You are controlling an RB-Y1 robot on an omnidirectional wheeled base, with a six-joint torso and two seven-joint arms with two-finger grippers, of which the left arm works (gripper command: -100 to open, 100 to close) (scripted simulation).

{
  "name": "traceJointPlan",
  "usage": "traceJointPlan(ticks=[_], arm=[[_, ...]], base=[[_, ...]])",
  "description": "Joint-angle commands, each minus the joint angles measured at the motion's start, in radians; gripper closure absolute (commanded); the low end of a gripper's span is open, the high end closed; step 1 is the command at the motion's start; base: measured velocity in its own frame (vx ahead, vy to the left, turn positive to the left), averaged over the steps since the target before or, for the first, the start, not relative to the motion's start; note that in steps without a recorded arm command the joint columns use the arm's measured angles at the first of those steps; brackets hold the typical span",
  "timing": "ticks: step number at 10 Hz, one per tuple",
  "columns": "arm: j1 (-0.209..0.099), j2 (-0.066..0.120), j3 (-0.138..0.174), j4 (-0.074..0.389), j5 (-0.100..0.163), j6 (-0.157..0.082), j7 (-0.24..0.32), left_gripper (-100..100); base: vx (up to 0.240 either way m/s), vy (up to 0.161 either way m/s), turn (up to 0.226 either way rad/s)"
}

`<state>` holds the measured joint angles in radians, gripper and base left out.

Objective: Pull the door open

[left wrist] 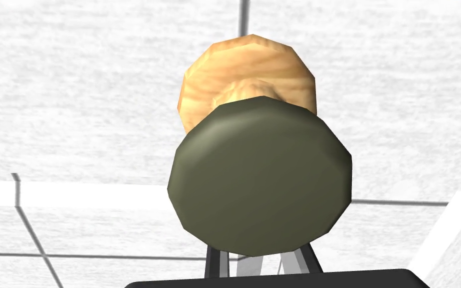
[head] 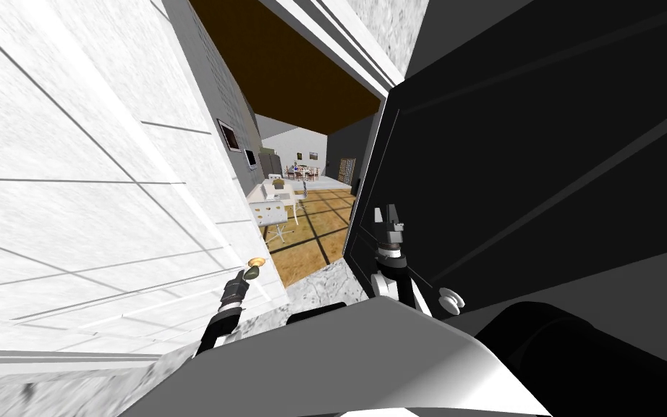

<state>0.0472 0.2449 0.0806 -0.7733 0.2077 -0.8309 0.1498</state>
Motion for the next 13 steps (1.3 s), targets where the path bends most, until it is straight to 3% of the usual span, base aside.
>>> traceJointPlan(ticks=[1, 2, 5, 6, 8, 9, 12, 13], arm=[[-0.013, -0.020, -0.028, 0.002, -0.008, -0.010, 0.015, 100], [-0.016, -0.019, -0.038, 0.004, 0.008, -0.010, 0.056, 100], [-0.016, -0.019, -0.038, 0.004, 0.008, -0.010, 0.056, 100], [-0.019, -0.017, -0.048, 0.006, 0.024, -0.009, 0.097, 100], [-0.019, -0.017, -0.048, 0.006, 0.024, -0.009, 0.097, 100], [-0.023, -0.015, -0.058, 0.008, 0.040, -0.009, 0.139, 100], [-0.023, -0.015, -0.058, 0.008, 0.040, -0.009, 0.139, 100], [-0.026, -0.013, -0.068, 0.010, 0.056, -0.008, 0.180, 100]], base=[[-0.001, -0.004, -0.010], [-0.024, 0.002, -0.030], [-0.014, 0.004, 0.005], [-0.028, 0.006, -0.053], [-0.022, 0.014, -0.007], [-0.029, 0.002, -0.055], [-0.015, 0.004, 0.003], [-0.026, 0.007, -0.019]])
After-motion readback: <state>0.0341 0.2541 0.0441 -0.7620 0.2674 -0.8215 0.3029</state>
